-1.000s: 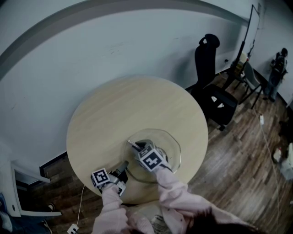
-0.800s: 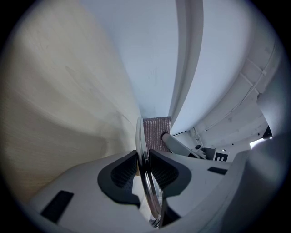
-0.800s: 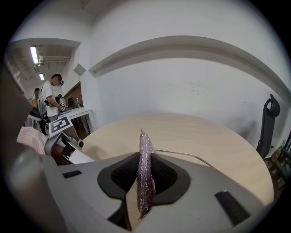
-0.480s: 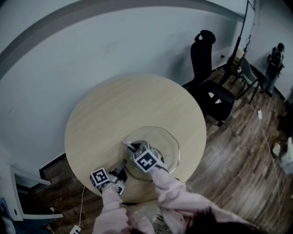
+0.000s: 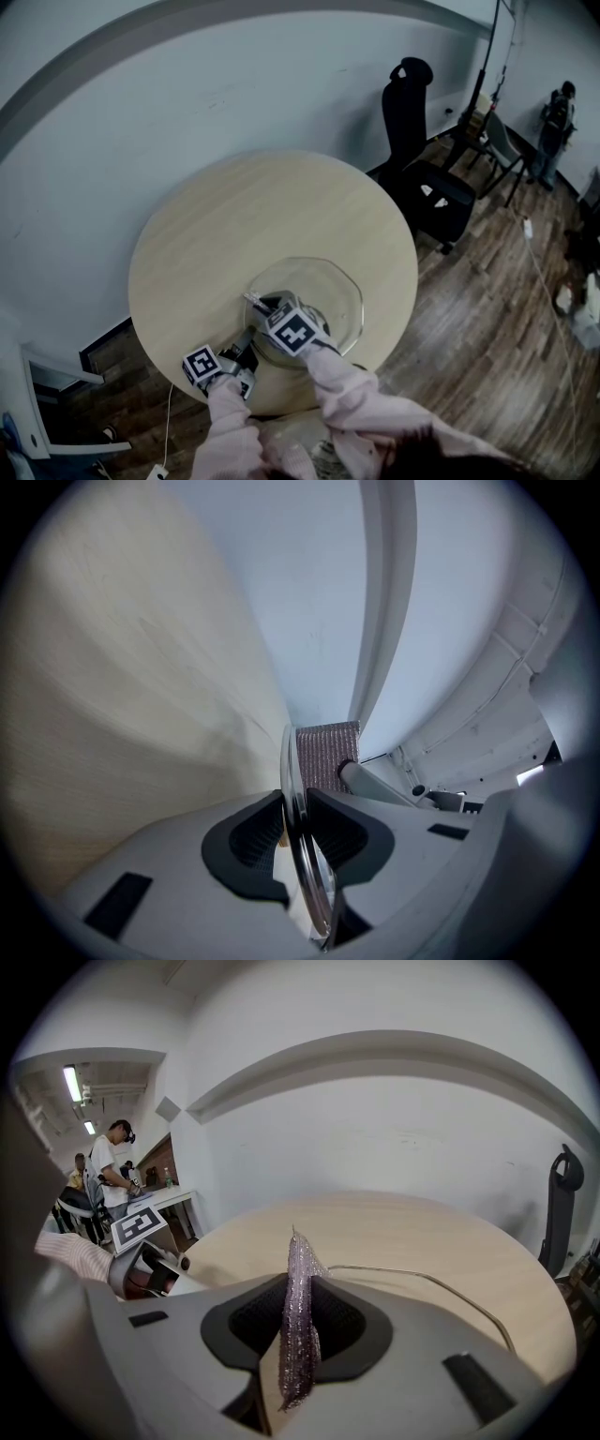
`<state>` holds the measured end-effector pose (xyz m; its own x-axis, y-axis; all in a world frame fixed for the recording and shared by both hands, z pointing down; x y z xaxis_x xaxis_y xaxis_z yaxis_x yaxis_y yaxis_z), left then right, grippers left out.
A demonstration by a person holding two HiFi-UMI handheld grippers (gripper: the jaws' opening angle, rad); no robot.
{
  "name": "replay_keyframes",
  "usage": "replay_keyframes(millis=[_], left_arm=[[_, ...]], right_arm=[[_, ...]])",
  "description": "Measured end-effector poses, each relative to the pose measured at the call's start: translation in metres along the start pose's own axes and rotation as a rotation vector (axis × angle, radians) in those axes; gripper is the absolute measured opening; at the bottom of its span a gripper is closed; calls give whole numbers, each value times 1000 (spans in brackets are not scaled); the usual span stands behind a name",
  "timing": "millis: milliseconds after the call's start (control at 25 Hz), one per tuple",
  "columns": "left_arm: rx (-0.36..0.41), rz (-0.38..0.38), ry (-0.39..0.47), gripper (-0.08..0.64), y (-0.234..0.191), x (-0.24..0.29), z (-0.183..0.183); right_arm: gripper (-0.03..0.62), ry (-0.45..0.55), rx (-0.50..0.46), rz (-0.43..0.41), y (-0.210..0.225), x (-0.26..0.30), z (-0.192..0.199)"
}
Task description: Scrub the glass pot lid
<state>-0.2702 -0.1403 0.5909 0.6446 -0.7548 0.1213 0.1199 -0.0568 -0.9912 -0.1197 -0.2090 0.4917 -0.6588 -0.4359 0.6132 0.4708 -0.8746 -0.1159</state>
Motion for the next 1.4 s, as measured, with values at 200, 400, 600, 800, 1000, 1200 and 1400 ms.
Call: replay_keyframes(millis=[200,400,600,800,1000,1200,1400], left_arm=[[-13,-13,7,75,-2,-1,1],[-3,-15,14,75,1,-1,2],[19,-19,12,77,1,-1,3],[-7,-43,27,77,-1,-2,5],[12,-24,46,77,3,0,4],[1,-34,74,77,3,0,6],[-13,-47,97,74,1,-1,9]], right_arm=[[86,33,43,-2,11,-5,6],[86,130,163,-38,26,-11,15],[86,158,169,-24,41,-23,19],[86,129,149,36,66,-33,26],[86,128,180,82,90,-46,38],[86,109,193,119,107,-55,47],[86,51,153,167,120,-60,56]])
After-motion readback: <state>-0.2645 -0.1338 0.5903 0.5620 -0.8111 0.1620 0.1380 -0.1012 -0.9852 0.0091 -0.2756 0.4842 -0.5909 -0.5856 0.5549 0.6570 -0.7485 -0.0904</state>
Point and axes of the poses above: the fingertips, and each gripper's own axes: x forward along the fingers, y to its right, z out of its underside, the point moved 10 cm from there along -x, backward along the fingers, and after that the axes turned 12 degrees about -x, right-handed, at the moved point
